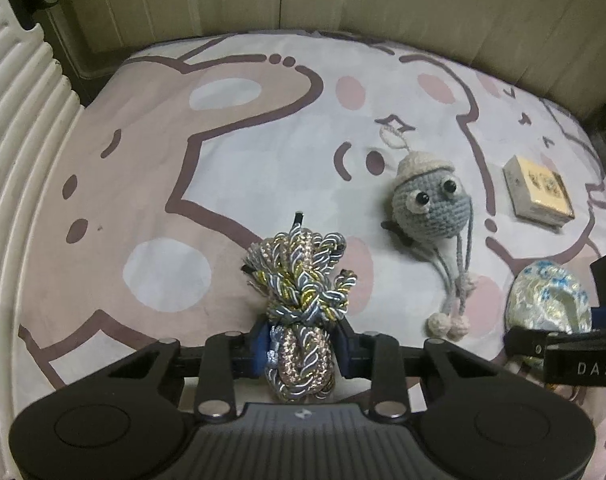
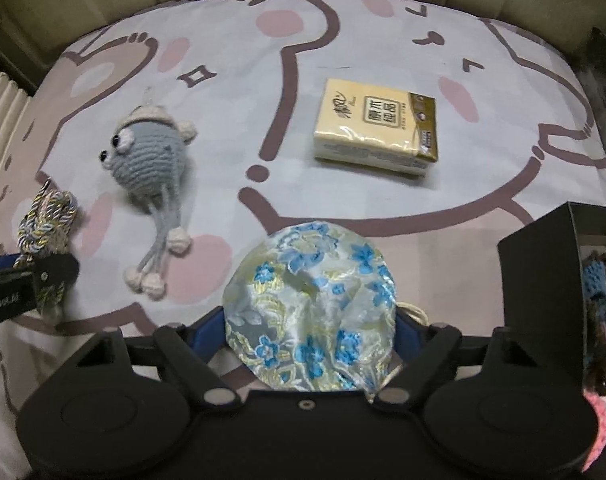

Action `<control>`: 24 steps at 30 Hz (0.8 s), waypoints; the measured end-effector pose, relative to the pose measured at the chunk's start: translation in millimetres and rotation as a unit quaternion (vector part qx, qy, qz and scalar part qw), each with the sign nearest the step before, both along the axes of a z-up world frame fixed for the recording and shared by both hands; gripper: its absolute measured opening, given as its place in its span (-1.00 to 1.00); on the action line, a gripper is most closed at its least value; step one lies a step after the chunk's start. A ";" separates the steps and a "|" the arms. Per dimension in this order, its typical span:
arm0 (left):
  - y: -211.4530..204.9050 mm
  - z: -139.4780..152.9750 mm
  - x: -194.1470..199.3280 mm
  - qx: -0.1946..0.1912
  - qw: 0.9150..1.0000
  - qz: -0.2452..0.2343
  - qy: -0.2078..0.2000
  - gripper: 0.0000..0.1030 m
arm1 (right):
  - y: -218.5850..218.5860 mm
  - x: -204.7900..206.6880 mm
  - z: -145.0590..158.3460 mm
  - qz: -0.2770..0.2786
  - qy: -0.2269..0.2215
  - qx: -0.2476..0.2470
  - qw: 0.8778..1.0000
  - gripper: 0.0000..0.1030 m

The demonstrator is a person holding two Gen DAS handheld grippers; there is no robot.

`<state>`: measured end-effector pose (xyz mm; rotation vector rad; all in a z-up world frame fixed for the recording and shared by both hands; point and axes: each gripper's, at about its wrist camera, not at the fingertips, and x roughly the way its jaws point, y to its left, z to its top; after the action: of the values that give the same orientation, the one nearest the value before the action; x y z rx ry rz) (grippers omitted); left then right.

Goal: Organize objects
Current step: 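Grasp rope bundle with left tool while right tool grasps blue floral pouch, then lift rope bundle with left tool while right tool lifts floral pouch toward box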

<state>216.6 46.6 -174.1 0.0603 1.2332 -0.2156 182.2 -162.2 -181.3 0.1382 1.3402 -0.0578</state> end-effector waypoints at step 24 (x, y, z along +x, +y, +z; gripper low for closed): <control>-7.7 94.1 -39.5 -0.016 0.991 0.016 -0.131 -0.35 | -10.8 -33.7 111.4 -0.060 -0.171 0.030 0.983 0.63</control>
<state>177.1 38.9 -80.0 0.0396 0.9674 -0.1922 148.5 -173.0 -69.9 0.2686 0.9907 -0.0919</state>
